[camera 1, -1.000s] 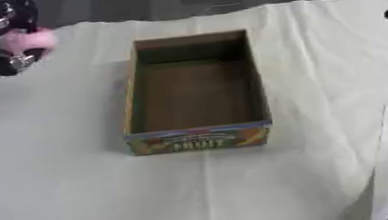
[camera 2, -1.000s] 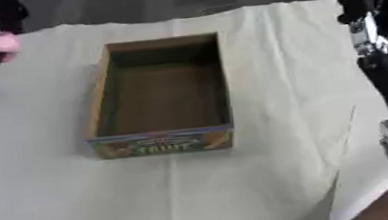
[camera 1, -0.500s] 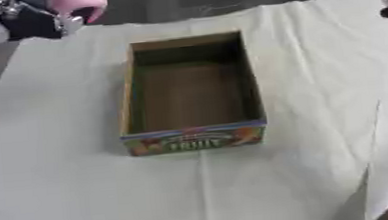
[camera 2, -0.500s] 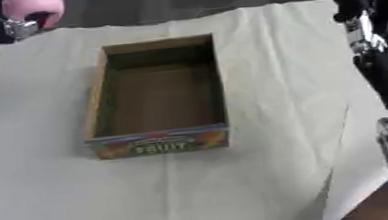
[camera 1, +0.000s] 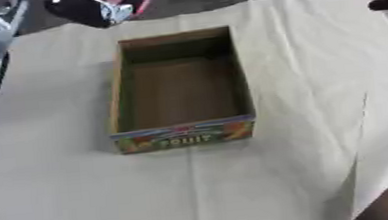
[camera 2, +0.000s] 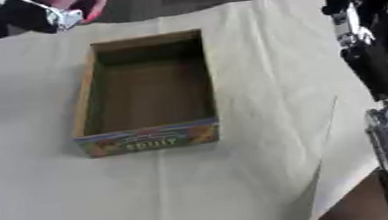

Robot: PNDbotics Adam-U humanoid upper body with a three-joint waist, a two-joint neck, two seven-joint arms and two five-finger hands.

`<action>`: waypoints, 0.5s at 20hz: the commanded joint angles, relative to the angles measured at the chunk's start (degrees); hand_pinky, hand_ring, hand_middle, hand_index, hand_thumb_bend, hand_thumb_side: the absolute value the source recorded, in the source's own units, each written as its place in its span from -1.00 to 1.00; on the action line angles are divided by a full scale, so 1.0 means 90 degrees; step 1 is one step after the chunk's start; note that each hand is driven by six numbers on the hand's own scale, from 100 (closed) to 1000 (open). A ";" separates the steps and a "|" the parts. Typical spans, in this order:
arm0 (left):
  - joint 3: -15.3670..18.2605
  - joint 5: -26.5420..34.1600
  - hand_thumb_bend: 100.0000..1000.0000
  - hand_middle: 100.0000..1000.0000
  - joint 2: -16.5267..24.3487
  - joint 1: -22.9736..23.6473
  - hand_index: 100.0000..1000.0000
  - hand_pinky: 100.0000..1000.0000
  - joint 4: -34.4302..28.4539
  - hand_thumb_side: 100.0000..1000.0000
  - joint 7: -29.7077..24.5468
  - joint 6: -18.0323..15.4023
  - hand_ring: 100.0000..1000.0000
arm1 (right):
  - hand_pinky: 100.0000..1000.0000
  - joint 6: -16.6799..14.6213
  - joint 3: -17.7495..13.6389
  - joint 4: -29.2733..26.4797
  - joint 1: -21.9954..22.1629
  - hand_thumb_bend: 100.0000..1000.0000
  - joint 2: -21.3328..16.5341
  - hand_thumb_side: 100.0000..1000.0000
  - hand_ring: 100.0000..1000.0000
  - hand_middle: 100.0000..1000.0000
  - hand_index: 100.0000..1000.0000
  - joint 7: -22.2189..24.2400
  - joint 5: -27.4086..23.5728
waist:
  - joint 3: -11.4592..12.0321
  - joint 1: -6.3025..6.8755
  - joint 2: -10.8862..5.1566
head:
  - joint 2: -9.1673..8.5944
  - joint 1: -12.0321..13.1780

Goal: Pick up objects on the table and place them in the box.

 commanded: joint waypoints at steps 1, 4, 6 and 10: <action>-0.0012 0.0127 -1.00 0.00 -0.0245 -0.0126 -0.23 0.19 0.0119 -0.83 -0.0038 0.0141 0.10 | 0.28 -0.0034 -0.0005 -0.0126 -0.0108 -0.60 -0.0032 0.29 0.43 0.12 0.55 0.0004 -0.0043 | -0.0019 -0.0042 -0.0116 | 0.0019 -0.0005; -0.0012 0.0098 -1.00 -0.02 -0.0598 -0.0078 -0.24 0.18 0.0351 -0.83 0.0005 0.0307 0.08 | 0.28 -0.0044 -0.0005 -0.0126 -0.0147 -0.60 -0.0017 0.29 0.43 0.12 0.55 -0.0006 -0.0049 | -0.0047 -0.0076 -0.0081 | -0.0008 0.0016; -0.0019 -0.0053 -1.00 -0.02 -0.0830 -0.0041 -0.24 0.18 0.0514 -0.83 0.0105 0.0427 0.08 | 0.28 -0.0051 0.0002 -0.0126 -0.0173 -0.60 -0.0005 0.29 0.43 0.12 0.55 -0.0009 -0.0057 | -0.0059 -0.0096 -0.0059 | -0.0032 0.0036; -0.0068 -0.0360 -1.00 0.00 -0.1186 0.0031 -0.24 0.19 0.0821 -0.84 0.0338 0.0615 0.10 | 0.28 -0.0059 0.0016 -0.0126 -0.0207 -0.60 0.0013 0.28 0.43 0.12 0.55 -0.0010 -0.0076 | -0.0080 -0.0119 -0.0023 | -0.0079 0.0072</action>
